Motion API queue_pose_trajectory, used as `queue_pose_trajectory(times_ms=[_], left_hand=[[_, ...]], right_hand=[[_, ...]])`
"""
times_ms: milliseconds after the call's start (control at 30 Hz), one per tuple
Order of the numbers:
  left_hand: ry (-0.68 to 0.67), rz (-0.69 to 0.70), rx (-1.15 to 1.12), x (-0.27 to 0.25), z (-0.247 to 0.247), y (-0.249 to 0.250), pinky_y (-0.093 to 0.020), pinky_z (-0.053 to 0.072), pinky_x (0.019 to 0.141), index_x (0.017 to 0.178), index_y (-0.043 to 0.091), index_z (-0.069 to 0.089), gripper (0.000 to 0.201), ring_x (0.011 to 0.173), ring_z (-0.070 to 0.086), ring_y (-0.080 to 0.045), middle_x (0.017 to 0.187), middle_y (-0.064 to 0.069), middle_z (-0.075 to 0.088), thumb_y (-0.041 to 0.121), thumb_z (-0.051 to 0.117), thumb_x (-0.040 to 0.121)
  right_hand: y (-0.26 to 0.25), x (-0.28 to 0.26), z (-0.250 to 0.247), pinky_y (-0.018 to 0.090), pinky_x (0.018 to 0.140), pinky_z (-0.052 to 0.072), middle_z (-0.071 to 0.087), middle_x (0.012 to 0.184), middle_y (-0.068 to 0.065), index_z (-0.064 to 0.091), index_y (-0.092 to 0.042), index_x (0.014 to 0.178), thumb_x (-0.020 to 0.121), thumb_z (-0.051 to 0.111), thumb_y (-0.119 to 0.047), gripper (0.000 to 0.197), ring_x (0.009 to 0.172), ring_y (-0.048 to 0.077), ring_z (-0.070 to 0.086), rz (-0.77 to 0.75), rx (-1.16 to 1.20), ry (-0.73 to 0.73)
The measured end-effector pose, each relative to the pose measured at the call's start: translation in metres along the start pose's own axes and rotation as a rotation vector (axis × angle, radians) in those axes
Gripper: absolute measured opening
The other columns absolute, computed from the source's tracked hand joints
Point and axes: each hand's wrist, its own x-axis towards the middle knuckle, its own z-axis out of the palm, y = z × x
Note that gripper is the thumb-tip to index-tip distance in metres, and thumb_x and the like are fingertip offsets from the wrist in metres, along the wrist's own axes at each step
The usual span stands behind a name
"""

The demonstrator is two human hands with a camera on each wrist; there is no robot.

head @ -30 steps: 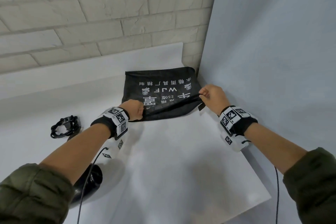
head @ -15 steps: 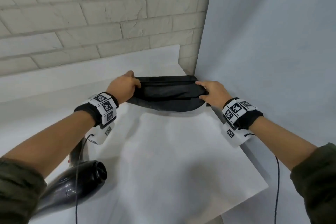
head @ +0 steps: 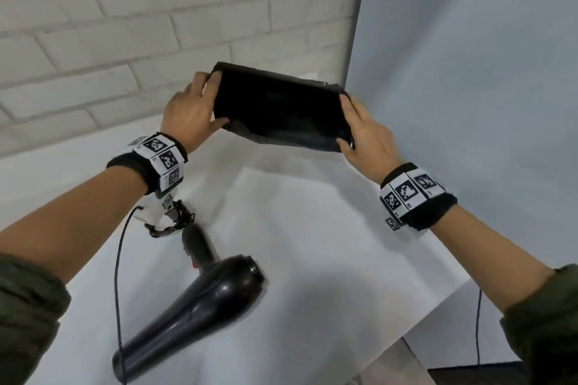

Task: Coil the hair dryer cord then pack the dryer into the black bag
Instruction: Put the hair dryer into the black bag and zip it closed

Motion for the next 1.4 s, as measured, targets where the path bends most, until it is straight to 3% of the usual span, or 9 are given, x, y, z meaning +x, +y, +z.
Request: queue_pose_trajectory(times_ms=[100,233,433,567,733,1033,1133,1233,1400], left_hand=[[-0.274,-0.007,-0.044,-0.028,0.030,-0.024,-0.047,0.046,0.071,0.142,0.008,0.024,0.084,0.099,0.055,-0.042,0.122,-0.022,0.045,0.030,0.071,0.076],[-0.607,-0.114,-0.244,-0.053,0.061,-0.050,-0.038,0.044,0.086,0.136,0.006,0.033,0.075,0.103,0.056,-0.037,0.115,-0.024,0.056,0.024,0.072,0.076],[-0.666,-0.217,-0.484,-0.063,0.056,-0.084,-0.030,0.039,0.093,0.127,0.008,0.052,0.043,0.111,0.056,-0.031,0.124,-0.014,0.060,0.023,0.059,0.087],[-0.572,-0.255,-0.560,-0.085,0.042,-0.100,-0.026,0.038,0.087,0.111,0.013,0.062,0.028,0.102,0.059,-0.025,0.111,-0.010,0.066,0.029,0.057,0.088],[-0.670,-0.377,-0.640,-0.135,0.036,-0.092,-0.026,0.038,0.081,0.117,0.017,0.050,0.046,0.094,0.059,-0.021,0.095,-0.004,0.064,0.049,0.054,0.085],[-0.775,-0.320,-0.423,-0.174,0.053,-0.050,-0.042,0.038,0.104,0.142,0.017,0.023,0.090,0.124,0.046,-0.031,0.138,-0.011,0.047,0.075,0.040,0.075],[-0.858,-0.344,-0.356,-0.172,0.054,-0.036,-0.038,0.034,0.107,0.147,0.020,0.005,0.102,0.131,0.040,-0.032,0.145,-0.011,0.041,0.077,0.043,0.072],[-0.963,-0.350,-0.413,-0.167,0.052,-0.023,-0.032,0.035,0.103,0.148,0.020,0.008,0.096,0.130,0.041,-0.028,0.147,-0.007,0.038,0.069,0.049,0.076],[-1.037,-0.463,-0.578,-0.166,0.052,-0.008,-0.034,0.049,0.077,0.131,0.023,0.037,0.062,0.106,0.046,-0.020,0.131,-0.003,0.046,0.054,0.057,0.080]], right_hand=[[-0.020,-0.024,0.041,0.042,0.086,0.047,0.015,0.157,0.006,0.009,-0.012,0.148,0.082,0.062,-0.013,0.084,0.113,0.040,0.053,0.051,0.047,-0.221],[-0.044,-0.038,0.081,0.031,0.111,0.027,0.017,0.156,0.009,0.008,-0.013,0.148,0.078,0.068,-0.013,0.092,0.141,0.025,0.025,0.119,0.240,-0.425],[-0.064,-0.023,0.087,0.031,0.112,0.025,0.029,0.151,0.012,0.013,-0.008,0.147,0.074,0.071,-0.007,0.093,0.139,0.027,0.029,0.177,0.331,-0.293],[-0.065,-0.017,0.092,0.033,0.112,0.029,0.031,0.150,0.013,0.014,-0.009,0.147,0.073,0.072,-0.005,0.094,0.137,0.028,0.033,0.226,0.352,-0.280],[-0.070,-0.021,0.104,0.035,0.114,0.028,0.030,0.151,0.012,0.012,-0.011,0.147,0.070,0.075,-0.004,0.099,0.138,0.027,0.031,0.217,0.375,-0.302],[-0.071,-0.030,0.106,0.040,0.112,0.032,0.032,0.150,0.011,0.003,-0.018,0.148,0.070,0.074,-0.003,0.107,0.136,0.029,0.034,0.212,0.374,-0.333],[-0.072,-0.036,0.106,0.040,0.111,0.032,0.030,0.151,0.011,0.003,-0.018,0.148,0.070,0.072,-0.001,0.105,0.135,0.030,0.036,0.198,0.375,-0.362],[-0.072,-0.044,0.106,0.033,0.110,0.032,0.028,0.152,0.007,0.003,-0.018,0.148,0.071,0.070,-0.001,0.104,0.135,0.028,0.036,0.200,0.379,-0.381],[-0.069,-0.054,0.104,0.027,0.098,0.036,0.031,0.150,0.009,0.001,-0.019,0.148,0.073,0.068,0.000,0.103,0.123,0.031,0.047,0.213,0.365,-0.408]])
